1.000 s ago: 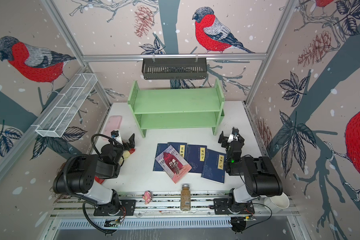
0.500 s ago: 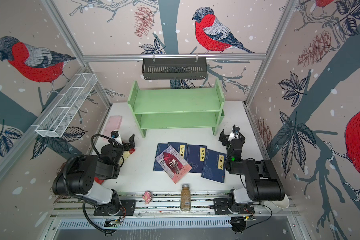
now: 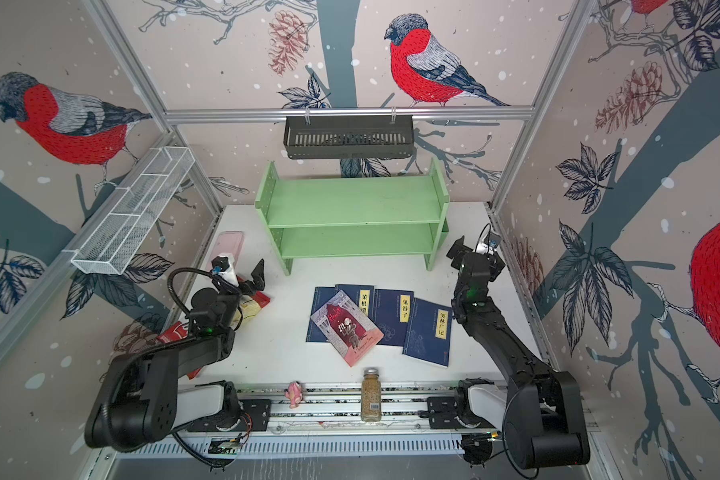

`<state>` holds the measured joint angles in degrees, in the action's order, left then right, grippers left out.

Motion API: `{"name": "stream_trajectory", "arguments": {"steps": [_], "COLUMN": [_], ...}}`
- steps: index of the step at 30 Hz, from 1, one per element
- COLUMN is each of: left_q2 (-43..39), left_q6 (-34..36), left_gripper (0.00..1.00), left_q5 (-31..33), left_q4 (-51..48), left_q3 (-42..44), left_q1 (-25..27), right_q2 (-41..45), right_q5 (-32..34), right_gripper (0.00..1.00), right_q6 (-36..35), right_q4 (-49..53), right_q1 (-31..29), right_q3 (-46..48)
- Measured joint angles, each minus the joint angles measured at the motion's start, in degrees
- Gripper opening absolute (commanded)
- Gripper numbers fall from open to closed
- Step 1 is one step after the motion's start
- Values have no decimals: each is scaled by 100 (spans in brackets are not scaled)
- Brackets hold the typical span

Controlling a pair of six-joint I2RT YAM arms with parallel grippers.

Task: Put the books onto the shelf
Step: 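Move both grippers toward the pink Hamlet book on the blue books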

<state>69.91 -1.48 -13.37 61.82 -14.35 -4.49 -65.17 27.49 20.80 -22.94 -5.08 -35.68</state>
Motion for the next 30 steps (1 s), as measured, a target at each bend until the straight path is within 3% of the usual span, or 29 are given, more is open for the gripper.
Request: {"name": "stream_trajectory", "arguments": {"steps": [2, 8, 13, 18, 24, 30], "left_q2": [-321, -907, -791, -501, -422, -116], "left_q6": [4, 177, 297, 33, -531, -1224], "left_gripper": [98, 97, 97, 96, 95, 88], "left_q5": [-155, -553, -1034, -1502, -1985, -2435], "left_q4": [-688, -3123, -5165, -6736, -7799, -8343], "left_q3": [-293, -1322, -2389, -3145, -3729, -3906], "left_q1": [0, 2, 11, 11, 11, 11], "right_q2": [105, 780, 870, 778, 824, 979], "right_q5": [-26, -1014, -1176, -1523, -1993, -2632], "right_gripper": [100, 100, 100, 100, 100, 100], "right_q6": [358, 691, 1027, 1576, 2267, 2839], "right_q4": [669, 1851, 2673, 3469, 4109, 4430], "right_q1": [-7, -216, -1069, -2323, -3495, -3950], "right_q3": [-269, -2, -310, -328, -291, -101]}}
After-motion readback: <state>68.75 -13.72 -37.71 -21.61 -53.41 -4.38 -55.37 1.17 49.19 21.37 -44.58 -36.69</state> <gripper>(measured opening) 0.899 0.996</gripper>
